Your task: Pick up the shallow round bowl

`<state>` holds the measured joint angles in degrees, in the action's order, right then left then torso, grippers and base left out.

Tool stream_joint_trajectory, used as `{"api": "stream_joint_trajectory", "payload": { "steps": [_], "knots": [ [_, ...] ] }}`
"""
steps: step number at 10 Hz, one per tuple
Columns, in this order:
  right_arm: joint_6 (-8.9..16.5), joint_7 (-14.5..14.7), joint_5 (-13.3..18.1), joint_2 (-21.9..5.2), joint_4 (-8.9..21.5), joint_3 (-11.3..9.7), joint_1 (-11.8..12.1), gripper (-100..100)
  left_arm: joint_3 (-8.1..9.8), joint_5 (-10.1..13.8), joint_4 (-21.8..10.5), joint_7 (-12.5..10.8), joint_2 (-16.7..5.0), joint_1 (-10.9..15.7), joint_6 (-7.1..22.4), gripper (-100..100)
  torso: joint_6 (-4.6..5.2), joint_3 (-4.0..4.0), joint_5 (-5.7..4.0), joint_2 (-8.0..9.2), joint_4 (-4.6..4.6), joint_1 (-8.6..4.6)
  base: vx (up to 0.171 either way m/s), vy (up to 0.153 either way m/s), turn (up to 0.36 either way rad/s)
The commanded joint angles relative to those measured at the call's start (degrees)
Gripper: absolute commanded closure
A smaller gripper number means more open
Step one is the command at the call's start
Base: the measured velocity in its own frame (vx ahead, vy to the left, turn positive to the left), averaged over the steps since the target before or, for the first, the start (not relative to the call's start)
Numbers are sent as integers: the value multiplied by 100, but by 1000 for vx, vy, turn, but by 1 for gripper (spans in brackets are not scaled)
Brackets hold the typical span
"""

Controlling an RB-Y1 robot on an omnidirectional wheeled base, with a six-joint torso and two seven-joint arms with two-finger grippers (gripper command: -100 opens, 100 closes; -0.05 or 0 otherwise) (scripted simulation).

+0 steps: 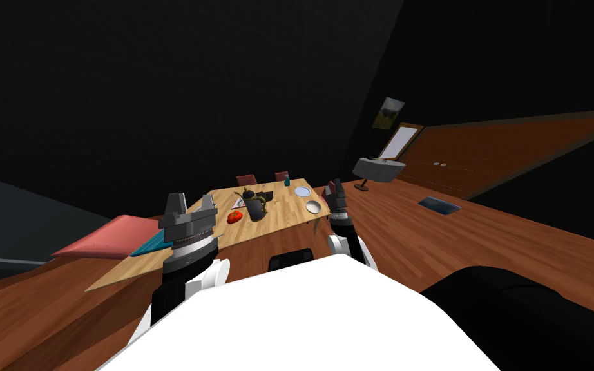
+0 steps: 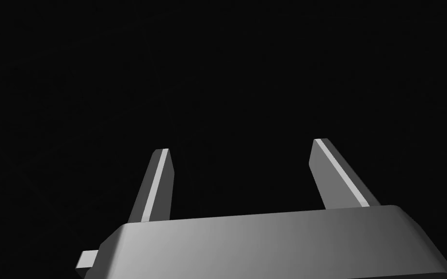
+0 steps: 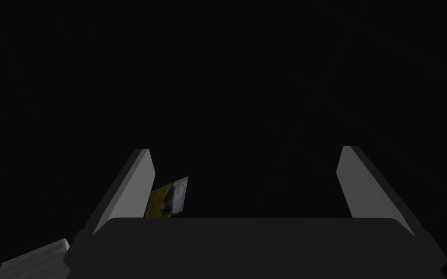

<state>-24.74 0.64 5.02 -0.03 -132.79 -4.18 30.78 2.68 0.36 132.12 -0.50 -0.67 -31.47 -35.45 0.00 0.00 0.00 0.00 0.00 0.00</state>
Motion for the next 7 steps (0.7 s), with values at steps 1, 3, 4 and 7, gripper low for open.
{"api": "stream_joint_trajectory", "payload": {
  "steps": [1,3,4,7],
  "knots": [
    [-54,41,63,-213,148,-44,67,-100,0,0,0,0,0,0,0,0,0,0,0,0,0,0,-48,-10,56],
    [-121,101,154,-489,385,-101,143,-100,0,0,0,0,0,1,0,0,0,18,-1,33,7,-5,-110,-8,61],
    [-159,140,211,-655,543,-134,182,-100,0,0,0,0,0,1,0,0,0,24,-1,42,9,-5,-120,-9,86],
    [-238,231,344,-1026,933,-207,252,-100,0,0,0,0,0,2,0,0,-1,25,-1,42,10,-2,-95,5,91]
  ]
}}
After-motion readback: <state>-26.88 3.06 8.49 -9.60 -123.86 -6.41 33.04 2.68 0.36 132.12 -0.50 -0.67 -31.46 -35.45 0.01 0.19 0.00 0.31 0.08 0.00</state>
